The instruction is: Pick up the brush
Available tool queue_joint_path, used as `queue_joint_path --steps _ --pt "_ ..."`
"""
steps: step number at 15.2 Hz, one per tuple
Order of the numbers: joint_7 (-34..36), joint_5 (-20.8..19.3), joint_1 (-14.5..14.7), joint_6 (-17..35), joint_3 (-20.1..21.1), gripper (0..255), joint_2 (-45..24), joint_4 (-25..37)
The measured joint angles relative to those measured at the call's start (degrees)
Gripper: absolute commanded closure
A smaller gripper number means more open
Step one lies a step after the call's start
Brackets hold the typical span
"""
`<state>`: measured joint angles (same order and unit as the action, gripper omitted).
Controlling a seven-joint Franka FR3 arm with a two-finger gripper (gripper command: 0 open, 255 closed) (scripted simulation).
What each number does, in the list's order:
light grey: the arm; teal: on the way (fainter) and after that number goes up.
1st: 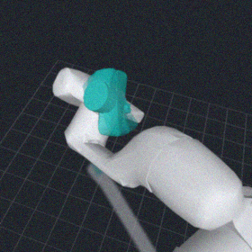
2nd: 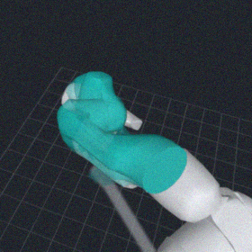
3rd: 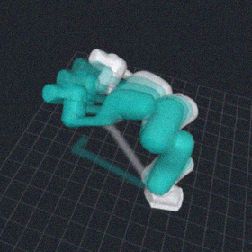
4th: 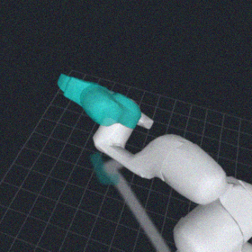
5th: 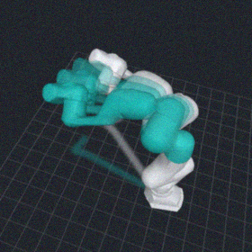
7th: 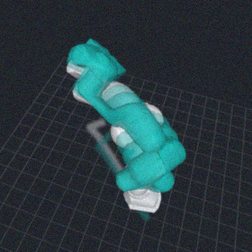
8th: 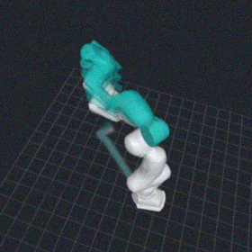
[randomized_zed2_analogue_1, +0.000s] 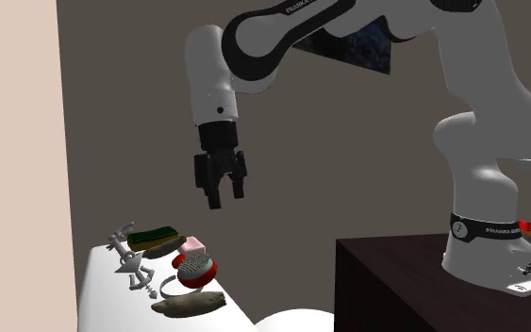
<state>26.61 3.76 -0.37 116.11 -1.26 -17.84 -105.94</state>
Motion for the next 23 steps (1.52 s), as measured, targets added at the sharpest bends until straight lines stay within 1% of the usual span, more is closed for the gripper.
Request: queue_joint_path --steps 5,9,10,13,18,19,23 --pt "2.5 1.8 -0.4 -0.2 -0.1 0 -11.8 10.5" --pt "4.8 3.1 -0.9 -2.4 -0.1 0 -22.5 22.3" --pt "5.2 3.3 -1.0 -2.9 -0.1 0 -24.3 24.3" --pt "5.3 3.6 -1.2 -2.4 -0.1 0 -27.1 26.6" --pt "5.1 3.7 -1.3 0.1 0.0 0 -29.3 26.1" --pt "5.1 3.8 -1.2 0.3 0.0 255 -29.4 26.2" --pt "5.1 3.8 -1.2 0.4 0.0 255 -29.6 26.2"
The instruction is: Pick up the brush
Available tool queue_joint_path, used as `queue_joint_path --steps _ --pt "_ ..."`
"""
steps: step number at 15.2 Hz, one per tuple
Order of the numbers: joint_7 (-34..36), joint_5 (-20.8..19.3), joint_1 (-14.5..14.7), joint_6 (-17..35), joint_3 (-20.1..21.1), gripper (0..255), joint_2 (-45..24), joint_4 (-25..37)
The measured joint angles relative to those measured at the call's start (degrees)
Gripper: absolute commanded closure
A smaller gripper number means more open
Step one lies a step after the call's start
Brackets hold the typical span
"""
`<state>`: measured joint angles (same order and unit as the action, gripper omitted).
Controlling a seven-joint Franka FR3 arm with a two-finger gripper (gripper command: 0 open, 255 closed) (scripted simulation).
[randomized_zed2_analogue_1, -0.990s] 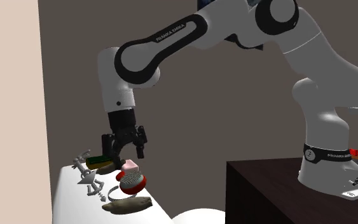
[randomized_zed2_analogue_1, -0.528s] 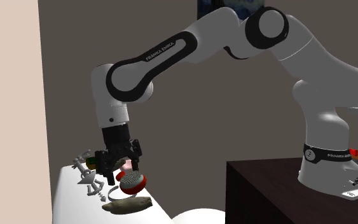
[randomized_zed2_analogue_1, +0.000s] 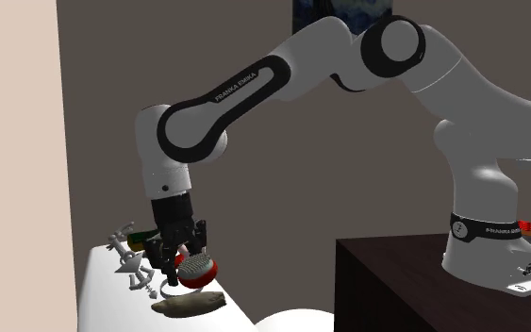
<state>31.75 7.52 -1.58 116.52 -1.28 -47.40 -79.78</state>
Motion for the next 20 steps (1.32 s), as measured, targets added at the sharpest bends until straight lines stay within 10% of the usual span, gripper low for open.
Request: queue_joint_path --steps 20 --pt "0.6 -0.4 0.0 -6.5 -0.2 255 5.6 0.9"
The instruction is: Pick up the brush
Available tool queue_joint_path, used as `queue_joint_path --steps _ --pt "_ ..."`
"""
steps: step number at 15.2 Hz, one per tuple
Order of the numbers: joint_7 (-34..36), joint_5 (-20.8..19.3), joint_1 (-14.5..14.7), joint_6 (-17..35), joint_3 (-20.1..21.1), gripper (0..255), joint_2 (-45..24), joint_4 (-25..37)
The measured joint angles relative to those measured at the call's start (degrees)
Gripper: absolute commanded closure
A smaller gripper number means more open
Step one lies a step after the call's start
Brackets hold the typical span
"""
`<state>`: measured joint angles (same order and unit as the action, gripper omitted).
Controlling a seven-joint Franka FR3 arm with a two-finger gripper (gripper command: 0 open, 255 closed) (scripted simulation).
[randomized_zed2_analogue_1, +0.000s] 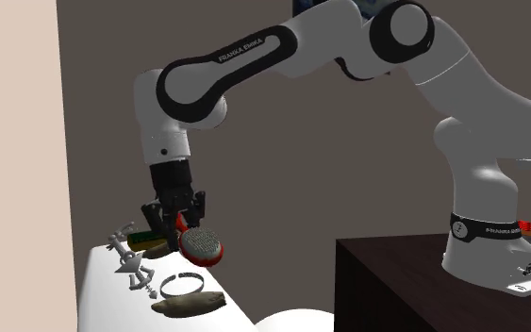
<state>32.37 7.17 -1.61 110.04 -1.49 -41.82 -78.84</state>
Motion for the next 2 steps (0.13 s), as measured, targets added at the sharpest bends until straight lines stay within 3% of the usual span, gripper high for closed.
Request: queue_joint_path --steps 2 --pt "0.1 0.0 0.0 -0.8 0.0 255 0.7 0.1"
